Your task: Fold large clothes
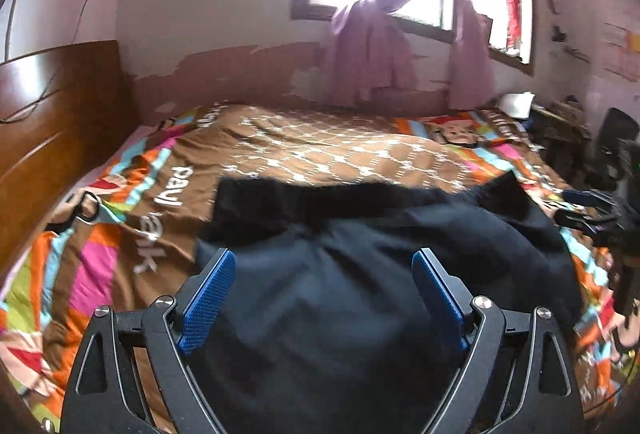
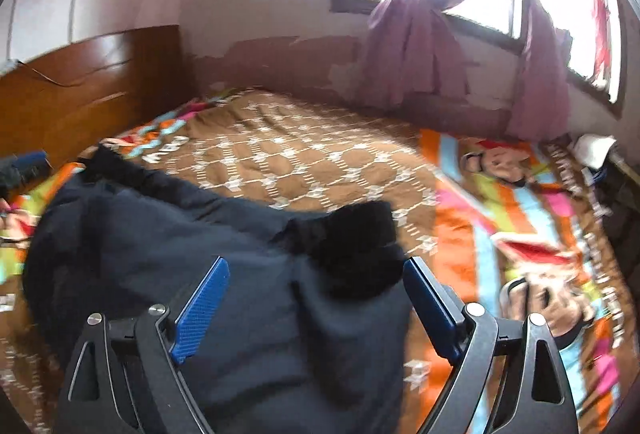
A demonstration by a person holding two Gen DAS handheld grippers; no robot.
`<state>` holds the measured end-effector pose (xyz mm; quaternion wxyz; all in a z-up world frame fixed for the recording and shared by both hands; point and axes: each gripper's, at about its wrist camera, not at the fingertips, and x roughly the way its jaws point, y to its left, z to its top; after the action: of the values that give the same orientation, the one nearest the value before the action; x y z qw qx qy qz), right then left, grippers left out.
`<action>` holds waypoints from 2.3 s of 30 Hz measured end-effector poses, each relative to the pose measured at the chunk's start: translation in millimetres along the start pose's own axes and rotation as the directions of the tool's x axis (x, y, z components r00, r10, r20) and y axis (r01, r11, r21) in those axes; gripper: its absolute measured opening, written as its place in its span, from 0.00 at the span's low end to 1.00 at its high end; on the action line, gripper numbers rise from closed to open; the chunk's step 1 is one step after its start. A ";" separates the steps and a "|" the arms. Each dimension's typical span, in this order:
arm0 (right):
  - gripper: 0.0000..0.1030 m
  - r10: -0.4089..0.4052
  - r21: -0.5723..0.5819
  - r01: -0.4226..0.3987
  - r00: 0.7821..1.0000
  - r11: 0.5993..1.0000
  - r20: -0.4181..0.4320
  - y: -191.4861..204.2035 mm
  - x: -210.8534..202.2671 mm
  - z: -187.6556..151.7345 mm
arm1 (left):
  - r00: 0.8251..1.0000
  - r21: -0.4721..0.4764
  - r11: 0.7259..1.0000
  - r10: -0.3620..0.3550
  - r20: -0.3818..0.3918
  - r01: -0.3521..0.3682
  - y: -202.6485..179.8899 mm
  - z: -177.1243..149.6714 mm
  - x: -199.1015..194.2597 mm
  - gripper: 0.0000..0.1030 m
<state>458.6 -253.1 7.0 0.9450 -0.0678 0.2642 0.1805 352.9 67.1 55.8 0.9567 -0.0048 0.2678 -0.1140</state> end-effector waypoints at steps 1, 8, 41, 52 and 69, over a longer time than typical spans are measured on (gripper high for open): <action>0.86 0.044 0.019 -0.044 0.999 0.999 -0.015 5.3 -2.2 -4.8 | 1.000 0.002 1.000 -0.019 -0.010 0.019 -4.7 -6.9 -0.7 0.84; 0.86 0.223 0.012 -0.223 0.966 0.975 -0.131 49.6 4.4 -35.8 | 0.981 0.108 0.987 -0.097 -0.169 0.116 -36.5 -42.5 19.7 0.84; 1.00 0.064 0.108 -0.033 0.955 0.994 -0.290 37.8 130.8 -6.6 | 0.958 0.063 0.997 0.056 -0.280 -0.040 -15.0 -8.0 139.5 0.99; 1.00 0.096 0.202 -0.051 0.971 0.978 -0.220 12.2 130.0 -4.2 | 0.978 0.000 1.000 0.006 -0.210 -0.006 -1.7 3.2 130.4 0.99; 0.99 -0.076 0.184 0.134 0.952 0.974 -0.295 -27.1 166.6 5.1 | 0.926 0.004 0.995 0.093 -0.367 -0.099 7.2 16.5 189.9 0.99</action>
<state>603.7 -226.1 -75.0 0.9071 -0.0111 0.4111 0.0903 520.6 31.4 -27.6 0.8943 0.0225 0.4424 -0.0639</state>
